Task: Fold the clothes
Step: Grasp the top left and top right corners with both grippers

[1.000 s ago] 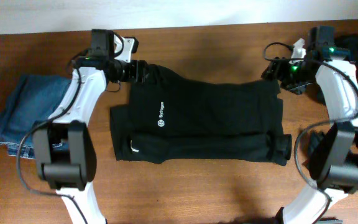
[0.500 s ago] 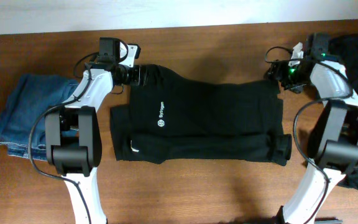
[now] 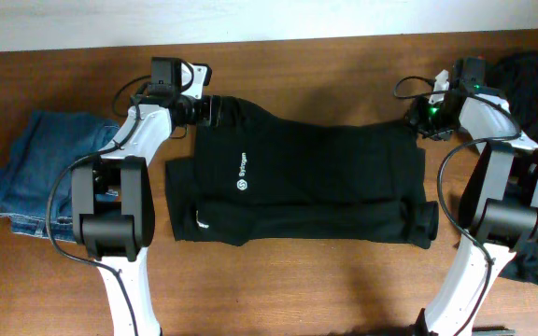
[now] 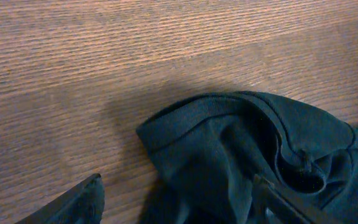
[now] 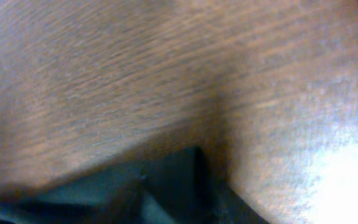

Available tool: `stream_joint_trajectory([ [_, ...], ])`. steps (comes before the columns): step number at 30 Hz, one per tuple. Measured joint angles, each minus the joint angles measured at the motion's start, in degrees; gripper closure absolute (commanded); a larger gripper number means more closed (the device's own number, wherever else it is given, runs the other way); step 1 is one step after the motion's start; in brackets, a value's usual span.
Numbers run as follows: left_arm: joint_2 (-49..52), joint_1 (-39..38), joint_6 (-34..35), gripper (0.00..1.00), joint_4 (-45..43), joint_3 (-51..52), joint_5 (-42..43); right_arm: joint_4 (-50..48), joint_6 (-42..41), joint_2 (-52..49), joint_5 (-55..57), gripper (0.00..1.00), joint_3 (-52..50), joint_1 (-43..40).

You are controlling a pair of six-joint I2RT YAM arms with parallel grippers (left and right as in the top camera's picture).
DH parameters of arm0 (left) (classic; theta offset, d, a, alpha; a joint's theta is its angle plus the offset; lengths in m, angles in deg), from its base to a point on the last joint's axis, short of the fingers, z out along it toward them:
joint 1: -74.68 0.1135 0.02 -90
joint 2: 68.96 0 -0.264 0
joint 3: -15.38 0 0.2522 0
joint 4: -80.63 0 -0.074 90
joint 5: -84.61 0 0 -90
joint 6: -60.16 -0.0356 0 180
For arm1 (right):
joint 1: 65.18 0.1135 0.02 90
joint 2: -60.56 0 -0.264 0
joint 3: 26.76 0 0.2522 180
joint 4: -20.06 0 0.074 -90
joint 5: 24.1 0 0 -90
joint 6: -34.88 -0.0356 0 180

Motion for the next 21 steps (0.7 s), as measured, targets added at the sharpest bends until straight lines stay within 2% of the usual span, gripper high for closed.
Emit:
stream_joint_trajectory([
  [4, 0.00, 0.00, 0.00, 0.25, -0.17, 0.00, 0.00, 1.16, 0.09, 0.00, 0.02, 0.92, 0.00, 0.00],
  [12, 1.16, -0.57, 0.00, 0.26, -3.34, 0.00, 1.16, 2.67, 0.07, 0.00, 0.04, 0.95, 0.00, 0.00],
  [14, 1.92, -1.05, 0.00, 0.34, -4.31, -0.13, 1.57, 3.06, 0.04, 0.00, 0.04, 0.95, 0.00, 0.00],
  [16, 3.26, -1.84, -0.22, 0.36, -4.72, -0.22, 1.86, 3.65, 0.04, 0.00, 0.02, 0.95, 0.00, 0.00],
  [19, 3.87, -2.45, -0.48, 0.57, -5.42, -0.50, 2.10, 3.98, 0.02, 0.00, 0.02, 0.95, 0.00, 0.00],
  [21, 4.07, -2.64, -0.74, 0.80, -5.49, -0.57, 2.23, 4.11, 0.02, -0.02, 0.02, 0.95, 0.00, 0.00],
])
